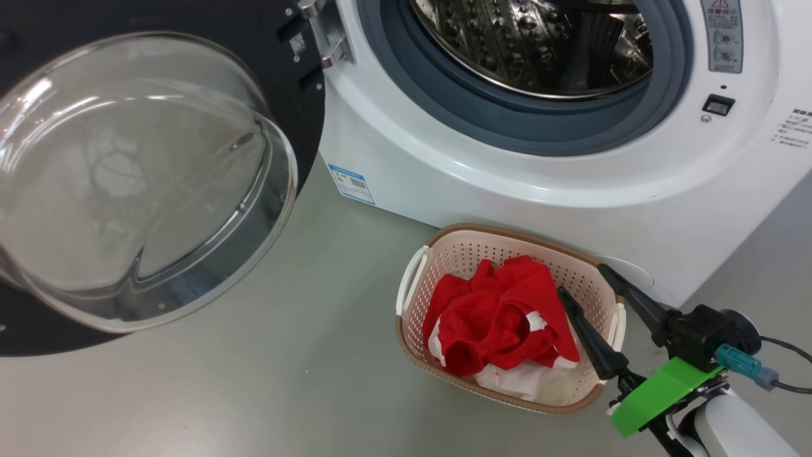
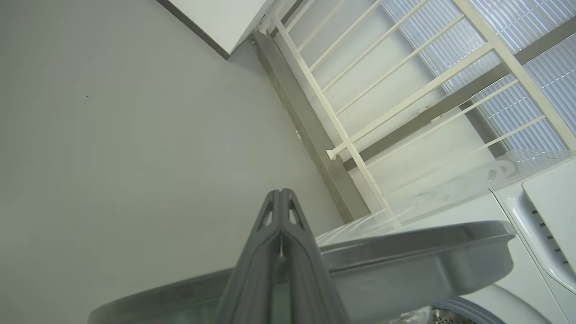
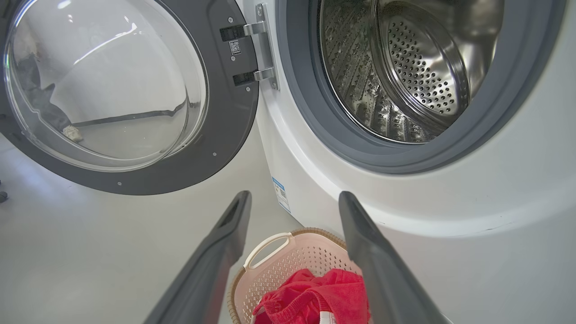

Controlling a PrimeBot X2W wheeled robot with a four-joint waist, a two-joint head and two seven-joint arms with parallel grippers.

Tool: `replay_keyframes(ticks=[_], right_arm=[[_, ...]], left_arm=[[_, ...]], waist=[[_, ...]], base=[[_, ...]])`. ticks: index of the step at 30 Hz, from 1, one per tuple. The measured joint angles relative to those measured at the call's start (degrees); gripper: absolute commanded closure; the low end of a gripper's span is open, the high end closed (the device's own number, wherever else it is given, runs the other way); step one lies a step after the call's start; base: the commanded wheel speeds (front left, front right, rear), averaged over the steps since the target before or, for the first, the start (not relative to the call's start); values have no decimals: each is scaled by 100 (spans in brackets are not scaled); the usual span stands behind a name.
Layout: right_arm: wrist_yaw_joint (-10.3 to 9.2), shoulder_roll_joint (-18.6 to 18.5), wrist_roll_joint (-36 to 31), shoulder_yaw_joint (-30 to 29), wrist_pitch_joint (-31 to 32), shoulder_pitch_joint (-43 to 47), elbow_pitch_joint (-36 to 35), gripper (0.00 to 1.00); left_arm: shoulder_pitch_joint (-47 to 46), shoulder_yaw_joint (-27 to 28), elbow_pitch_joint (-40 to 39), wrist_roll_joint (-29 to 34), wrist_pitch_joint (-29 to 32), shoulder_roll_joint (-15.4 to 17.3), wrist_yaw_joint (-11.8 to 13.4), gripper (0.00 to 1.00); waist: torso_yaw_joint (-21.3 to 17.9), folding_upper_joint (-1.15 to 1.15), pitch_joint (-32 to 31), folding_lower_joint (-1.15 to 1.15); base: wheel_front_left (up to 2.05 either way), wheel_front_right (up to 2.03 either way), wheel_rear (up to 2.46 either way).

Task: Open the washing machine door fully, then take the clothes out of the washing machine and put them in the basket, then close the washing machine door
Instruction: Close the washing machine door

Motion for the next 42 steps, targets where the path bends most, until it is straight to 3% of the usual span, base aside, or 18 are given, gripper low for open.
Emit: replay_keyframes(ticks=[19, 34, 42], right_arm=[[0, -99, -8, 34, 0, -131, -10, 0], [0, 4, -8, -30, 0, -124, -25, 0], [0, 47, -8, -156, -1, 13, -52, 0]], left_arm=[[10, -65, 133, -623, 1724, 157, 1, 100], [594, -81, -990, -1211, 2795, 218, 1, 100], [1169, -189, -1969, -1369, 3241, 224, 1, 100]], waist=[[-63, 0, 106, 0], [-65, 0, -72, 0], [-45, 0, -210, 0]], base=[[0, 0, 0], [0, 0, 0], [0, 0, 0]])
